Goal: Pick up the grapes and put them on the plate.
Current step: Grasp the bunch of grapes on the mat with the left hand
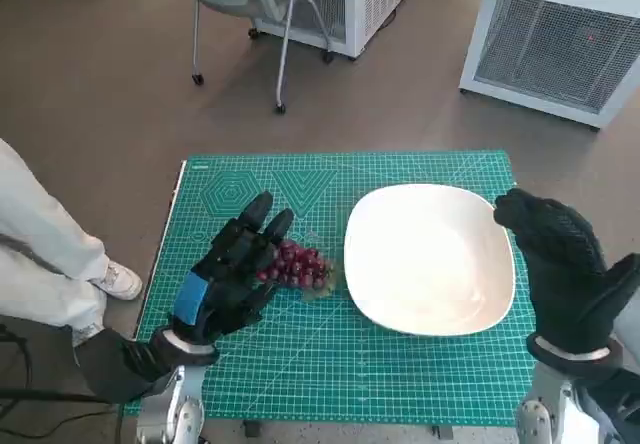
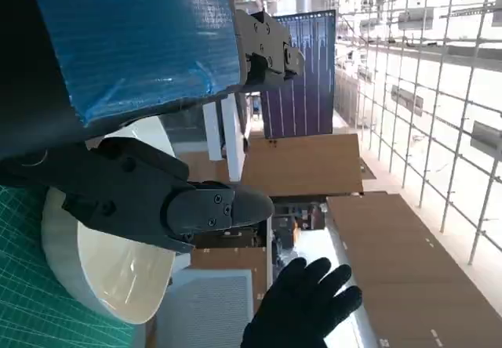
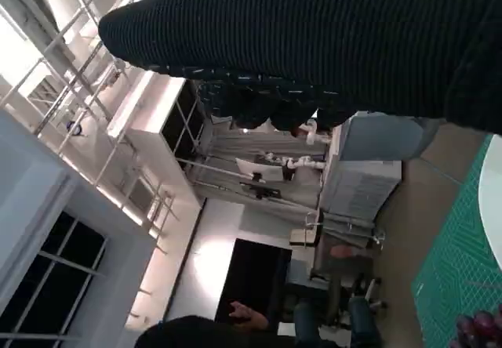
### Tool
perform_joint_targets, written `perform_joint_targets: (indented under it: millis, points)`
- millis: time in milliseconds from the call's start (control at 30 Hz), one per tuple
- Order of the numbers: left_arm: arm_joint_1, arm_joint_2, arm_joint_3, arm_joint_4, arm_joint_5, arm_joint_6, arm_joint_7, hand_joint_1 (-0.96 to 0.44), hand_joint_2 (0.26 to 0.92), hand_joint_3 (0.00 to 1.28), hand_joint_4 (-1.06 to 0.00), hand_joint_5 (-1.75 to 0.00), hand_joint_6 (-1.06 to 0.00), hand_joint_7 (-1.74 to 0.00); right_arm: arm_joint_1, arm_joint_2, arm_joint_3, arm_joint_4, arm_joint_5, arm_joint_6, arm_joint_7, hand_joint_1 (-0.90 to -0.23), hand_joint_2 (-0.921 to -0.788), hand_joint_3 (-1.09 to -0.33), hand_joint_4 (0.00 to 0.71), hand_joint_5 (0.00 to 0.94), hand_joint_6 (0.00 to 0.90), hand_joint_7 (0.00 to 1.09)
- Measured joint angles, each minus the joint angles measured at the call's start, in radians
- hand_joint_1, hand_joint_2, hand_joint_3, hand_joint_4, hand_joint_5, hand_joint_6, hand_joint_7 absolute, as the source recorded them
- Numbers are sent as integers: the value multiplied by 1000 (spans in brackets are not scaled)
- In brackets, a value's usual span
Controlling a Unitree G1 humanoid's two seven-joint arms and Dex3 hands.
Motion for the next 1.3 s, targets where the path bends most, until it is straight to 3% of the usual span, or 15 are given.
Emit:
perform_joint_targets:
  millis: [1033, 1167, 1300]
  points:
    - [0, -2, -7, 0, 3, -4, 12, -497, 921, 327, -258, -2, -279, -26, 9, 0, 1, -4, -5, 0, -1, -424, -921, -572, 465, 403, 214, 871]
    - [0, 1, -9, 0, 28, -23, 18, -481, 921, 283, -263, -4, -285, -28, 9, 0, 1, -6, -6, 0, -1, -425, -921, -572, 464, 404, 212, 873]
    - [-3, 27, -15, 3, 147, -94, 63, -478, 921, 151, -240, -2, -291, -26, 10, 0, 1, -8, -6, 2, -1, -422, -921, -573, 463, 406, 209, 877]
